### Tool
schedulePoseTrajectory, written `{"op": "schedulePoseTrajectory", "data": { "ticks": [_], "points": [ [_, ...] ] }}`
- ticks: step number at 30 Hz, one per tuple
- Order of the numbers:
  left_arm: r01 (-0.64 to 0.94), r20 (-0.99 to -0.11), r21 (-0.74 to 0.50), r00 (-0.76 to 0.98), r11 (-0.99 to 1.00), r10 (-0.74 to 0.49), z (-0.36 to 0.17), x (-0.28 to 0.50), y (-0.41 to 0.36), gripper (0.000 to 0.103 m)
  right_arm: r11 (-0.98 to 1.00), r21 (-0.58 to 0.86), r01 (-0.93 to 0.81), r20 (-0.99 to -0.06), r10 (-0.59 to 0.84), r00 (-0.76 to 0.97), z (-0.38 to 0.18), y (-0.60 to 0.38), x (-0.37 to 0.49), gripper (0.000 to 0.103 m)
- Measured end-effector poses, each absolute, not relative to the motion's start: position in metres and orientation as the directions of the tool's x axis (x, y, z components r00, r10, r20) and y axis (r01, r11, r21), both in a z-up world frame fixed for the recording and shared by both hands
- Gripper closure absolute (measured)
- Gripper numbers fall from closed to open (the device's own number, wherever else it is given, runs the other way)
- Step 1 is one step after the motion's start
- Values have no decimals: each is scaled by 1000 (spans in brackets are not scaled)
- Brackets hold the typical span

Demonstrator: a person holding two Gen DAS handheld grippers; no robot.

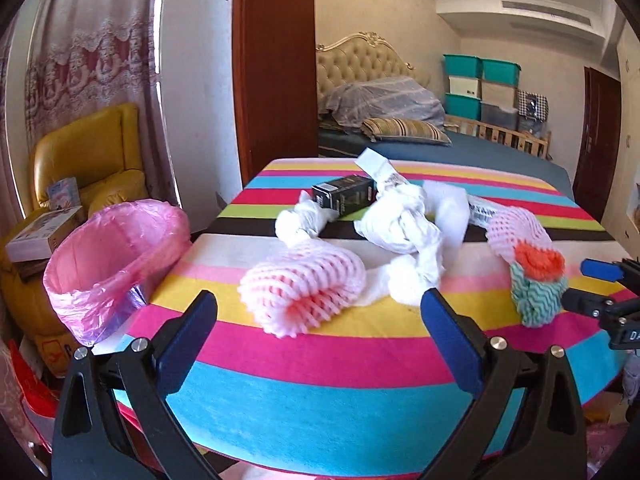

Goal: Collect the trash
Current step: 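Grasp the green zigzag cloth with the right tool while the left tool grasps white tissue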

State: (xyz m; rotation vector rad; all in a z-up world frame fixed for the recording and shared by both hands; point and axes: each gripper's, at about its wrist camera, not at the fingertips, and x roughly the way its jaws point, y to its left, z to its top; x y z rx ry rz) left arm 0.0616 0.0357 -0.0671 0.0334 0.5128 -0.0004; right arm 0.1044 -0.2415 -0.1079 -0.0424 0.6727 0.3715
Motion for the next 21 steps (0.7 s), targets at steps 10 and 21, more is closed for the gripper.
{"op": "schedulePoseTrajectory", "data": {
  "ticks": [10,21],
  "points": [
    [66,-536,37,844,997,-36,-83,67,26,4,921,42,-388,-662,317,679,-121,-216,113,27],
    [143,-536,54,839,988,-92,-80,70,10,7,898,59,-436,-562,391,729,-98,-235,87,73]
  ]
}}
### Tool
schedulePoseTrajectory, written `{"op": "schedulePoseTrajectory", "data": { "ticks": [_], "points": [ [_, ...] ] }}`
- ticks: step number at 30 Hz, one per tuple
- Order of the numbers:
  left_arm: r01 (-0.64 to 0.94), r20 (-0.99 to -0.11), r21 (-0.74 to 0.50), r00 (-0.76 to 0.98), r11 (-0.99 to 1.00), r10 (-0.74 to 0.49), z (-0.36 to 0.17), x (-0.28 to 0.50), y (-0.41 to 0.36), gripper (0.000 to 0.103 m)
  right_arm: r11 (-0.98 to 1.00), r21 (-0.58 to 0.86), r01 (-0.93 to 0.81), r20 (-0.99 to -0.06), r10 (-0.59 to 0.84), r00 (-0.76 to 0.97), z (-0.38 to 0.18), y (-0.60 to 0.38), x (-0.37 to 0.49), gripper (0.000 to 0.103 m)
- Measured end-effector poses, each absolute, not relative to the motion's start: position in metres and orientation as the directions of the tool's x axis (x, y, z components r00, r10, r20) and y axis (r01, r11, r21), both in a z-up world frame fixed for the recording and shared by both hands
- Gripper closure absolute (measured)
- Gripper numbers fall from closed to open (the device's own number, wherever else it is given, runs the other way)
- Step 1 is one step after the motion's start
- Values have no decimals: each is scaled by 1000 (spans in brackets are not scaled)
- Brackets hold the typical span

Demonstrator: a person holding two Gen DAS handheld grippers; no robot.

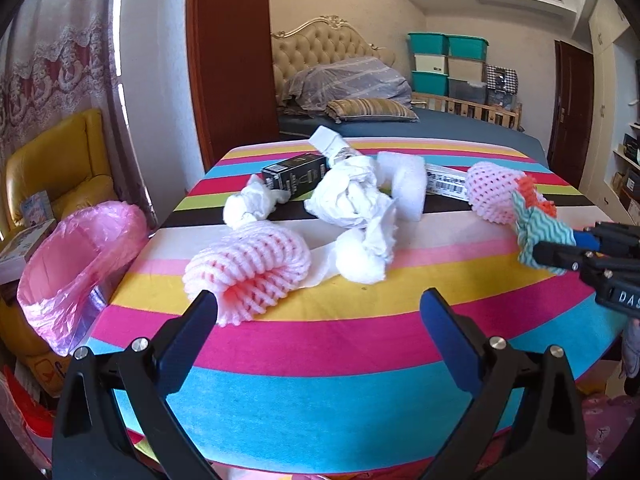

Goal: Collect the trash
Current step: 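Grasp the green zigzag cloth with the right tool while the left tool grasps white tissue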

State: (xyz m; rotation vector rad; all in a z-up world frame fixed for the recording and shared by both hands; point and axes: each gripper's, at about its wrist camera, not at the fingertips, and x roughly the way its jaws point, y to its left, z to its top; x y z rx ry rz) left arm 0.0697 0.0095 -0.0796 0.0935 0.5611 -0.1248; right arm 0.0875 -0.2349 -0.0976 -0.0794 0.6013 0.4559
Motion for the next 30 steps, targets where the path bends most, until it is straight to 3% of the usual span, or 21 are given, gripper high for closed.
{"op": "schedulePoseTrajectory", "data": {
  "ticks": [8,15,19,30],
  "points": [
    [226,-544,70,825,972,-152,-78,95,-19,30,891,99,-442,-478,432,764,-74,-256,72,72],
    [236,-605,99,786,967,-130,-89,132,-30,43,892,134,-432,-475,440,762,-76,-266,72,72],
    [239,-648,115,753,964,-110,-102,137,-32,70,886,138,-443,-473,451,756,-79,-267,70,72],
    [288,-502,67,837,955,-217,-70,83,-23,74,870,107,-482,-398,482,781,-64,-264,55,72]
  ]
}}
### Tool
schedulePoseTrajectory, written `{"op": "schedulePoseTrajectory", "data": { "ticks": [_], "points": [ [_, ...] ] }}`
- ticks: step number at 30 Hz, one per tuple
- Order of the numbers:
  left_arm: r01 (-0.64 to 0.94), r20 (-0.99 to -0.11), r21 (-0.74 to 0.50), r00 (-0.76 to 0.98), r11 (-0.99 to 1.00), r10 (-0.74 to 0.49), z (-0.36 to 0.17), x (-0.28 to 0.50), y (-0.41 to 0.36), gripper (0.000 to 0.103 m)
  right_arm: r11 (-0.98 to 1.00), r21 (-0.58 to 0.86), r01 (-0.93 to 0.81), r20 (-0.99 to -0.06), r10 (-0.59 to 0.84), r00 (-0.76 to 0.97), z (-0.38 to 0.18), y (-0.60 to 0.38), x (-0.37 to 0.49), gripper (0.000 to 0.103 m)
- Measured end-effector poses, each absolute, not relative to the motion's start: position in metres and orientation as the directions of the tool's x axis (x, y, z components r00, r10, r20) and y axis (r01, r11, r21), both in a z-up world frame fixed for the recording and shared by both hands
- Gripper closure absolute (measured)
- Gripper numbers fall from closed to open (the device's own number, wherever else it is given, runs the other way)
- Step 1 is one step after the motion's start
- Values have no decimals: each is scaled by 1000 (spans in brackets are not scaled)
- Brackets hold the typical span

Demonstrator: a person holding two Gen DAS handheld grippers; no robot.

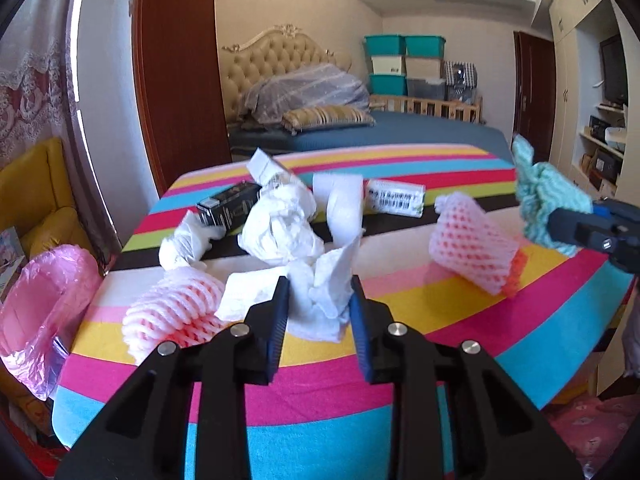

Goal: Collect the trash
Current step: 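Grasp the green zigzag cloth with the right tool while the left tool grasps white tissue, then carry the cloth and tissue to the pink wastebasket and release both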

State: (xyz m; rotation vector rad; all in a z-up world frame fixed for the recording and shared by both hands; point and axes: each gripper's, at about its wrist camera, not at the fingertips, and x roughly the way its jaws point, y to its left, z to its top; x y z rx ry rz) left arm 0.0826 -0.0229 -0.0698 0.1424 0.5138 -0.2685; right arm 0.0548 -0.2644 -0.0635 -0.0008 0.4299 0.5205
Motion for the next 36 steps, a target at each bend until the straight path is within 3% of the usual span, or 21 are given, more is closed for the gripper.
{"op": "schedulePoseTrajectory", "data": {
  "ticks": [36],
  "points": [
    [231,-433,22,879,973,-198,-49,48,5,71,847,16,-531,-478,473,740,-65,-208,76,72]
  ]
}}
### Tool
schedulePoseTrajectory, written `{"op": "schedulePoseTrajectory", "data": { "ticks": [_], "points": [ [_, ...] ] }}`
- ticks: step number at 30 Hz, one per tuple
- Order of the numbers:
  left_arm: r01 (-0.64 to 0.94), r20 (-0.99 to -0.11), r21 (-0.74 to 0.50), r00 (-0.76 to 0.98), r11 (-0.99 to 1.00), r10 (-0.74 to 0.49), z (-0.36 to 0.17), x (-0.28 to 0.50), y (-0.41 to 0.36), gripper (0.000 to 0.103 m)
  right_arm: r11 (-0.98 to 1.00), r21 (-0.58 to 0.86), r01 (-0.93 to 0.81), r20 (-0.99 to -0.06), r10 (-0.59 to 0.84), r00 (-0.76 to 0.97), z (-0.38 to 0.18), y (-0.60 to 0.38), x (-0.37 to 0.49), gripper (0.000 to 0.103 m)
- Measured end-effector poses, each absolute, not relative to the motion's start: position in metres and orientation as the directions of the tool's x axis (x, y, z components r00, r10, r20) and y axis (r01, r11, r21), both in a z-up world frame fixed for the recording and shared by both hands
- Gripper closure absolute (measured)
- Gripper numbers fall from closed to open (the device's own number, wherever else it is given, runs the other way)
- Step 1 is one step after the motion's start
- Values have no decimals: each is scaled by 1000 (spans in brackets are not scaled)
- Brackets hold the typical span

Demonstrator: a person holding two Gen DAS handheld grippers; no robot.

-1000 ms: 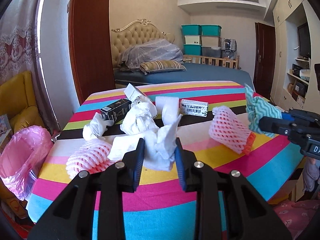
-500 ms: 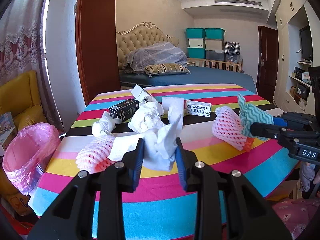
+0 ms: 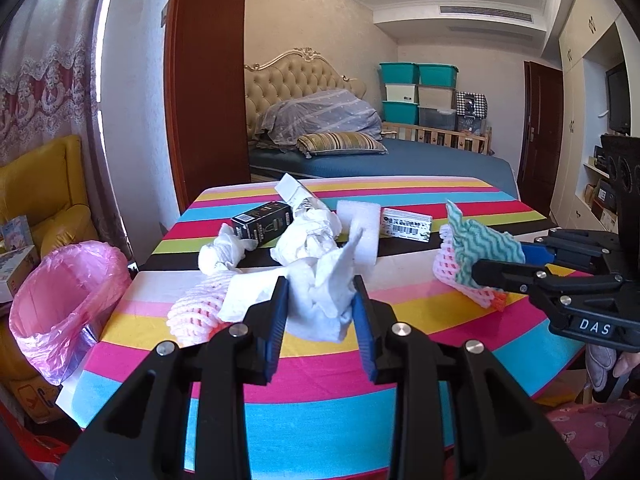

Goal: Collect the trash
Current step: 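Carry the cloth and tissue to the pink wastebasket and release both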

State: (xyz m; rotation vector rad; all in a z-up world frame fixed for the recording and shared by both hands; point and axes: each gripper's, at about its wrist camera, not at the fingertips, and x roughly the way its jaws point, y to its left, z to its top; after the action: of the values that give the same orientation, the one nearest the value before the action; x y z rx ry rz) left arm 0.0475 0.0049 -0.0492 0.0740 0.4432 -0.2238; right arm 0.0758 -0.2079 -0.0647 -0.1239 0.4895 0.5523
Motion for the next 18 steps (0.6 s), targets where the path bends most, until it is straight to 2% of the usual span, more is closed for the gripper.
{"op": "schedulePoseTrajectory", "data": {
  "ticks": [9,18],
  "points": [
    [150,-404,13,905,989,-132,-40,44,36,71,794,4,-608,-501,528,686,-55,-158,102,72],
    [-3,-383,-21,924,1000,-5,-32,38,99,71,723,4,-691,-514,594,619,-47,-94,124,72]
  ]
}}
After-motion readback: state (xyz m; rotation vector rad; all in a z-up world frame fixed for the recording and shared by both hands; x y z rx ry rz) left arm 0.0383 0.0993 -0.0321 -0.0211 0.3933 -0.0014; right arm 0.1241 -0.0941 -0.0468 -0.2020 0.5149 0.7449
